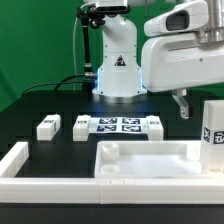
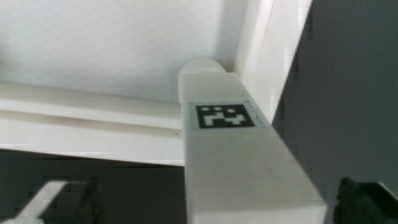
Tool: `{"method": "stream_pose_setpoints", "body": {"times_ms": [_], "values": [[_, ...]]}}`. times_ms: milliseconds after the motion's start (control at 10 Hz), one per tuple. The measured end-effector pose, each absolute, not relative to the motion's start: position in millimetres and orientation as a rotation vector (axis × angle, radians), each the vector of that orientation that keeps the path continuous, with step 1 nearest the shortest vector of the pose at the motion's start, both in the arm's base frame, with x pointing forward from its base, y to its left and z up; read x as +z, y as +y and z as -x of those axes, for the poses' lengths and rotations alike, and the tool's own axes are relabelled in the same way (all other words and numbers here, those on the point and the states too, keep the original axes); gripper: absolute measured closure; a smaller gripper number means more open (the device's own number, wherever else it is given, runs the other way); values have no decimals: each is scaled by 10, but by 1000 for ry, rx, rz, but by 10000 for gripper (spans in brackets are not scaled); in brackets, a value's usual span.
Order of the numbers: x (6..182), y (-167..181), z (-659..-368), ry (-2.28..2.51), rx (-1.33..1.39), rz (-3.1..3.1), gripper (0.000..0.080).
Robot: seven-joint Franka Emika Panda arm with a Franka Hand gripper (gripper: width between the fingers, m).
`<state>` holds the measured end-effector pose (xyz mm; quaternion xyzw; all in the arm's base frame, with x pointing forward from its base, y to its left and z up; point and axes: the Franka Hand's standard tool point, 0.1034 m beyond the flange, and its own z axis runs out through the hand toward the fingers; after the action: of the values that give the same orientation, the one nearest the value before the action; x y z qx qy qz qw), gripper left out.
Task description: Assemble desk
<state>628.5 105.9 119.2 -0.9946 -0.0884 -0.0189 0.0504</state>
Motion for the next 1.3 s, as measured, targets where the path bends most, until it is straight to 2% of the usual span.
{"method": "stream_pose_setpoints", "body": {"times_ms": [200,300,400,600,700,800,1300], "values": [[1213,1005,-6308,-264,113,3025,150],[1208,1021,-6338,-249,89,3027,150],[1204,1026,-6333,-237,91,3028,192],[1205,1034,-6332,-134,96,3033,466],[1205,1043,-6331,-17,103,3038,466],[1205,1048,-6330,58,107,3039,511],[1204,1099,-6344,649,114,2970,511]]}}
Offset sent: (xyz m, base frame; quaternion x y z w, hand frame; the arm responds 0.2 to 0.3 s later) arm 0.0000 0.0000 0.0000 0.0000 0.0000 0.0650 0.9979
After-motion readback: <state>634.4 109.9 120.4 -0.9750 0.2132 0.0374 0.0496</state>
